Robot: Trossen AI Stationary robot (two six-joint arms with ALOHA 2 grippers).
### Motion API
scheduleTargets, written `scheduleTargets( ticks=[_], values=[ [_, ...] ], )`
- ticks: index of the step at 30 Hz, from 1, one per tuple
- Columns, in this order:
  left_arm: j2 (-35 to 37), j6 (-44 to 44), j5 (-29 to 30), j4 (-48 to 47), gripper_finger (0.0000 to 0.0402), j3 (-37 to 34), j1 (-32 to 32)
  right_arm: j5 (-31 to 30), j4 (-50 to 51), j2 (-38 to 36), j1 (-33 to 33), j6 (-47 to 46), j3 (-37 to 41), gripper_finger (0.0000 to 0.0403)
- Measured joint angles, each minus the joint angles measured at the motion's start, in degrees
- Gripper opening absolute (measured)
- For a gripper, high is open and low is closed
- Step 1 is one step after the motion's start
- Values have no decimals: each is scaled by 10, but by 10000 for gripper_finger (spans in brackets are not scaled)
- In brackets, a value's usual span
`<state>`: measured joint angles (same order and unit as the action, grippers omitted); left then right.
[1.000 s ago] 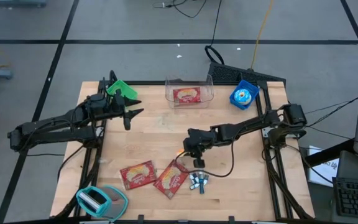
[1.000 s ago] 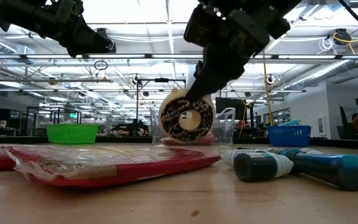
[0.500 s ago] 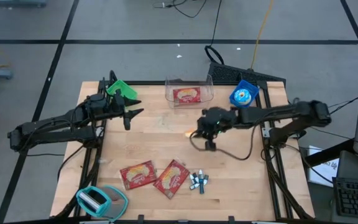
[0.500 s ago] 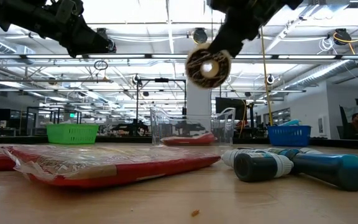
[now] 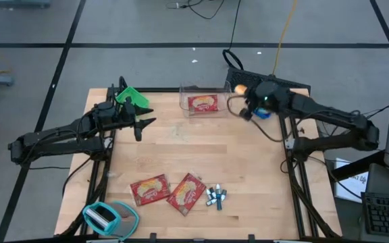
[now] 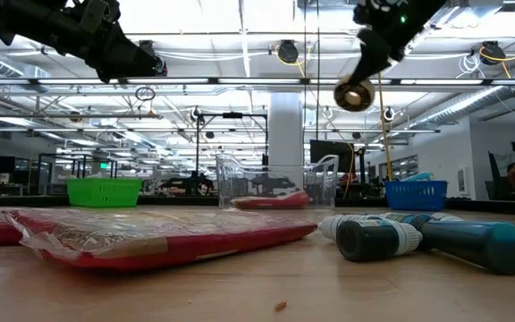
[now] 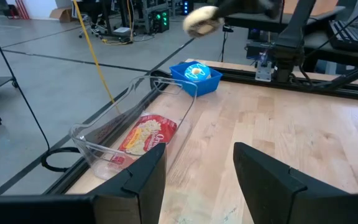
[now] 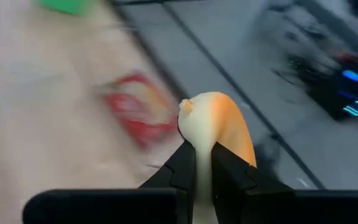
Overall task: Pick & Place Food Item
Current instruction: Put the black donut into the blue bin
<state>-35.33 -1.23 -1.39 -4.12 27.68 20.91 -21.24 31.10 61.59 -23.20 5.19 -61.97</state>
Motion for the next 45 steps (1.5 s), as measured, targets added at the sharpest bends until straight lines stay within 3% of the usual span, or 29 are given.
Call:
scheduleTargets(
  ticks=[9,19,22,45],
  values=[
    [0,0,0,0,186,0,0,1,-64,-16,-167,-7,106,24],
    [0,0,0,0,186,0,0,-2,-163,-16,-279,-59,218,21],
    [0,0,0,0,186,0,0,-29,-165,-16,-294,-74,231,21],
    [0,0,0,0,186,0,0,-27,-159,-15,-290,-193,249,20]
  ],
)
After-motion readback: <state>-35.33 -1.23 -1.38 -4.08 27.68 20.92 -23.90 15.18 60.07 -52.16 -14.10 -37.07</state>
